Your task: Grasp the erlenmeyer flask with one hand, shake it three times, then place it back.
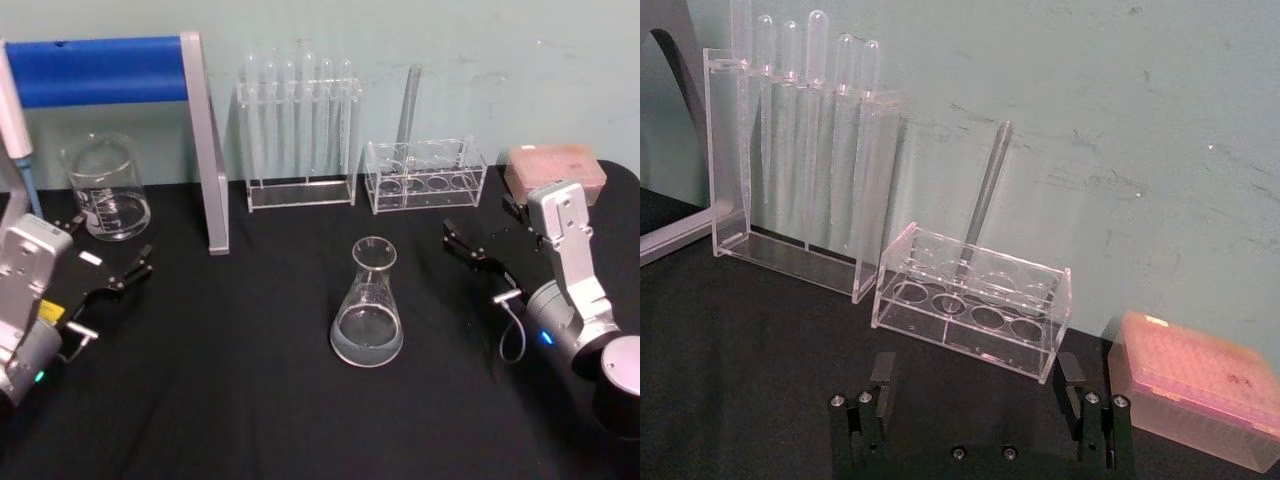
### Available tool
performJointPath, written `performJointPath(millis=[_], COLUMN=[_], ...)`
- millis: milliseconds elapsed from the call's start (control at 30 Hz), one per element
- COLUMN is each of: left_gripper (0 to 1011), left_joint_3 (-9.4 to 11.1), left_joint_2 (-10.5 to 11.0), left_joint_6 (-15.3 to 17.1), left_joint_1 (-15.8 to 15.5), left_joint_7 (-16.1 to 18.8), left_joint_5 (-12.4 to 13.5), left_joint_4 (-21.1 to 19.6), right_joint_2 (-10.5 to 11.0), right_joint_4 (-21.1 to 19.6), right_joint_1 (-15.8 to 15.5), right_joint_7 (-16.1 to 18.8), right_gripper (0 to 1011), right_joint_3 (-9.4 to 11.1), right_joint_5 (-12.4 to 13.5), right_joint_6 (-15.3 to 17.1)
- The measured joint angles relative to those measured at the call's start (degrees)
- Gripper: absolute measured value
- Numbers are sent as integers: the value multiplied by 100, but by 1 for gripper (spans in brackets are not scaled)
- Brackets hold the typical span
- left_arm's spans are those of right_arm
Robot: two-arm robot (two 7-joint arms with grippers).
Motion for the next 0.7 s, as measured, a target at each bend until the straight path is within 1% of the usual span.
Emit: performJointPath(millis=[700], left_gripper=[1001], left_joint_3=[0], left_joint_2=[0], left_joint_6=[0], left_joint_1=[0], left_joint_7=[0], left_joint_5=[0], left_joint_4=[0], right_joint_2=[0], right_joint_4=[0], right_joint_1=[0], right_joint_7=[0], right_gripper=[1003], right_joint_3=[0], right_joint_5=[0], right_joint_6=[0])
